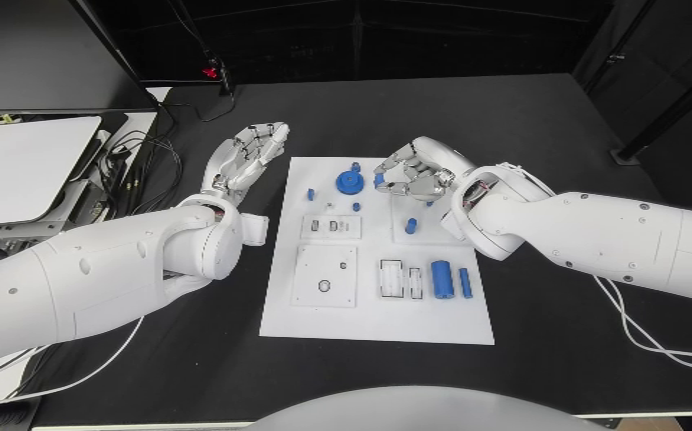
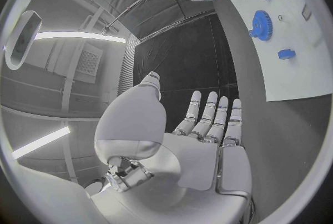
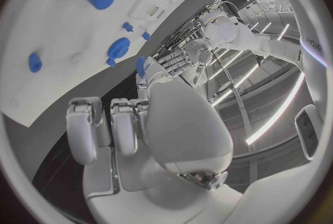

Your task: Assemble the parts on the task board

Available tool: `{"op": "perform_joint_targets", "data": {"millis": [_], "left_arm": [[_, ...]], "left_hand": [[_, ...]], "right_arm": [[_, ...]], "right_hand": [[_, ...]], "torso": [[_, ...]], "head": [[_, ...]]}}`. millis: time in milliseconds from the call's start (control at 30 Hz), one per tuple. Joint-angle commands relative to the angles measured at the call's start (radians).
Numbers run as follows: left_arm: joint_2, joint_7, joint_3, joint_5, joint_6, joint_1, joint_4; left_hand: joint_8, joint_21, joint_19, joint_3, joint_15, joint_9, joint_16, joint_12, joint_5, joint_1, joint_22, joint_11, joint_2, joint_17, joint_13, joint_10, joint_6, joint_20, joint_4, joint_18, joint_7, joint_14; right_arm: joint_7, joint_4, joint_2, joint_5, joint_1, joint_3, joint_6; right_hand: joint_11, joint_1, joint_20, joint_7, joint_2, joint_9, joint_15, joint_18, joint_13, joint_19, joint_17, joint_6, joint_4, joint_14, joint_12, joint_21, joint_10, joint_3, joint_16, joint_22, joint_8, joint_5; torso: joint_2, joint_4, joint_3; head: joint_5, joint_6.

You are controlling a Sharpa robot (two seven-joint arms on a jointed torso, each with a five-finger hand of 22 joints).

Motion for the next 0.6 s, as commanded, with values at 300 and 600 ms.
{"op": "perform_joint_targets", "data": {"millis": [300,600], "left_arm": [[0.003,0.273,0.001,-0.002,0.009,0.002,-0.001],[0.003,0.273,0.001,-0.002,0.007,0.002,0.000]], "left_hand": [[0.005,0.005,0.002,0.005,0.007,-0.001,0.002,0.006,0.004,-0.002,0.001,0.007,0.010,0.001,-0.002,0.003,0.003,0.006,-0.002,-0.015,0.151,0.002],[0.005,0.005,0.002,0.005,0.007,-0.001,0.002,0.006,0.004,-0.002,0.001,0.007,0.010,0.001,-0.002,0.003,0.003,0.006,-0.002,-0.015,0.151,0.002]], "right_arm": [[-0.173,0.002,0.105,-0.081,-0.005,0.000,0.043],[-0.262,0.002,0.155,-0.155,-0.041,0.000,0.026]], "right_hand": [[0.012,0.000,0.008,0.024,0.006,0.001,0.010,-0.007,0.263,0.104,0.263,0.046,-0.014,0.107,0.003,0.003,0.104,0.000,0.002,0.263,-0.004,0.014],[0.013,-0.001,0.009,0.026,0.004,0.000,0.011,-0.007,0.263,0.104,0.263,0.044,-0.018,0.107,0.003,0.003,0.104,-0.001,0.002,0.263,-0.008,0.021]], "torso": [[-0.002,-0.0020,-0.0007],[-0.001,-0.0010,0.0006]], "head": [[0.020,-0.015],[0.018,-0.024]]}}
